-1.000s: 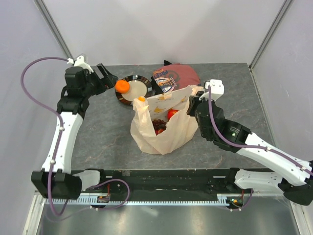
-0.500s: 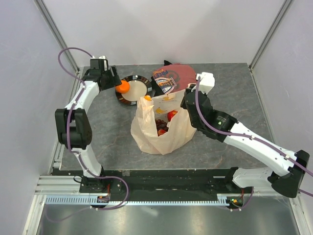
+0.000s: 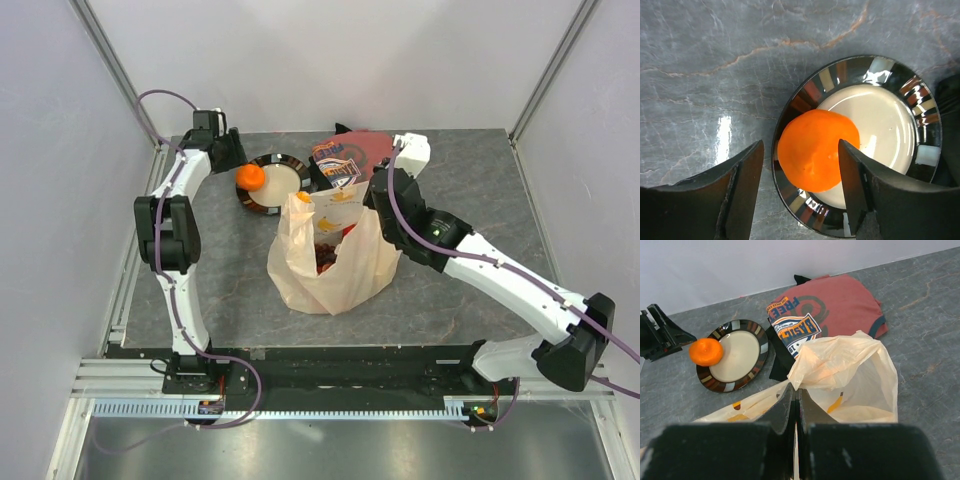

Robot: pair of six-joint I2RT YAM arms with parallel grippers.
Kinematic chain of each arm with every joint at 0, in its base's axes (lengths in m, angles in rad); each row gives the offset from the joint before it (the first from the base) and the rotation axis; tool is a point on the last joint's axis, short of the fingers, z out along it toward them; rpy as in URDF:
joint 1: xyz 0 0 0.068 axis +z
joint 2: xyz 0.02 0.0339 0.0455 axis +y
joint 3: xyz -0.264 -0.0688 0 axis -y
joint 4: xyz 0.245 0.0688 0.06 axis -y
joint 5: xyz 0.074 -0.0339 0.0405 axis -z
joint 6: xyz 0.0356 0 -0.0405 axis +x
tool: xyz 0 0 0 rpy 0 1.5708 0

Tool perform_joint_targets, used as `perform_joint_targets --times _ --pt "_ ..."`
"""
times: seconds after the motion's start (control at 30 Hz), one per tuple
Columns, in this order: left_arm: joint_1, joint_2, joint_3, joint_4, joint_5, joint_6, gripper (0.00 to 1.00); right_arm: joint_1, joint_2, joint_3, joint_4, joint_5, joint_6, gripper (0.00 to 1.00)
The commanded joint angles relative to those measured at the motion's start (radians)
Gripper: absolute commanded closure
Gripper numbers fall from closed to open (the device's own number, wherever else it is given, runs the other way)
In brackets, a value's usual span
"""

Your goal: Place the fruits into the plastic bag

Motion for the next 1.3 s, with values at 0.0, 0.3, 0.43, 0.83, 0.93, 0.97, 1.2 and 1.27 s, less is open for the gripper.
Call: perform_joint_targets --times 0.0,0.3,0.43,0.83,0.93,0.97,1.2,1.27 --pt "0.003 0.032 0.048 -0.031 0.022 0.041 0.32 -0.019 0.03 0.063 0.008 -0.026 0.018 1.0" --pt "0.004 0.07 0.05 -0.048 0.062 0.043 0.38 -0.04 0.064 0.085 0.002 -0.055 0.036 1.0" --pt "0.004 0.07 0.036 -0.052 0.07 0.044 0.41 -0.045 0.076 0.094 0.0 -0.068 0.039 1.0" --pt "0.003 0.044 -0.026 -0.059 0.091 0.052 0.44 -0.054 0.085 0.096 0.0 -0.086 0.053 1.0" --pt "0.004 0.044 -0.026 -0.059 0.102 0.056 0.55 -0.057 0.082 0.093 0.0 -0.086 0.052 1.0" --pt "0.004 0.041 -0.027 -0.057 0.115 0.056 0.58 -0.057 0.08 0.091 0.0 -0.088 0.053 1.0" --pt "0.004 -0.009 -0.035 -0.029 0.165 0.038 0.81 -0.062 0.073 0.083 0.002 -0.089 0.05 1.0" --pt "0.004 -0.038 -0.049 -0.008 0.175 0.024 0.84 -0.06 0.07 0.082 0.0 -0.091 0.05 1.0"
